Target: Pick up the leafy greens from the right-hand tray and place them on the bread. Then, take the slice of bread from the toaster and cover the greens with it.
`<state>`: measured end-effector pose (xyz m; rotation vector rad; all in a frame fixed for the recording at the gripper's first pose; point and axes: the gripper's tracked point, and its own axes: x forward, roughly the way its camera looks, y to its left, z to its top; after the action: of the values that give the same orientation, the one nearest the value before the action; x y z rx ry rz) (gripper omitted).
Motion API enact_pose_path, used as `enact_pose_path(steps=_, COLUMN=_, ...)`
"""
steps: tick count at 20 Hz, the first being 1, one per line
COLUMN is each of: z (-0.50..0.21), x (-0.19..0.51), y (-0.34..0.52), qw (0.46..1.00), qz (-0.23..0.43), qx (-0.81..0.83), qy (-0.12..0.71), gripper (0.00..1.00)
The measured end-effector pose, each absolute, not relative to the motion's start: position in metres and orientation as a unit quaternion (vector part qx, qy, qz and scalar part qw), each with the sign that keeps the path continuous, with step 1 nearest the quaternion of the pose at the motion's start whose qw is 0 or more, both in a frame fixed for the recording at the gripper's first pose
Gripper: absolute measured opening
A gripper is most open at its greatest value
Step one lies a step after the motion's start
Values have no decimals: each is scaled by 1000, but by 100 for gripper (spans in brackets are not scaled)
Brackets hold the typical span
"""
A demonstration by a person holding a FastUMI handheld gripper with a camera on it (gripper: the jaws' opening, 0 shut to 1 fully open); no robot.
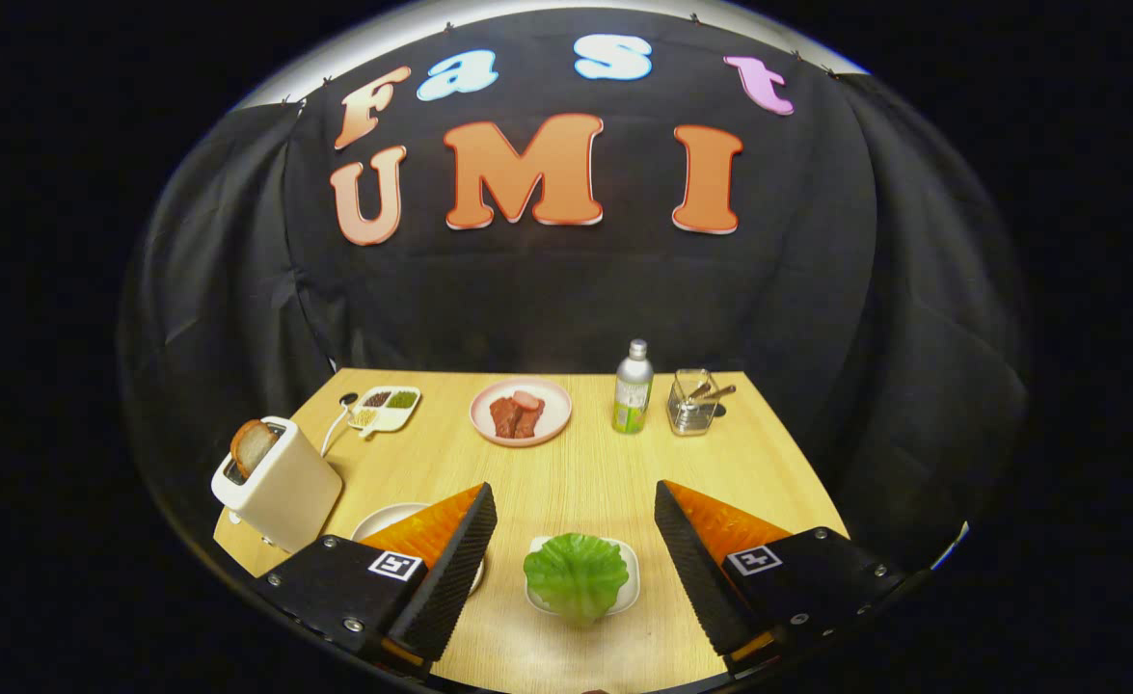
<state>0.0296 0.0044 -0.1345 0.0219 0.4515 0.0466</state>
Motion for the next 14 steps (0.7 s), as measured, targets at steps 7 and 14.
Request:
enact_pose_path(steps=7, z=-221, x=48, y=1, qw=940, qz=27, qx=-9, qy=341, gripper=99)
enact_pose_path(steps=14, z=-301, x=50, y=9, qw=882, qz=45, qx=-28, qy=467, gripper=99)
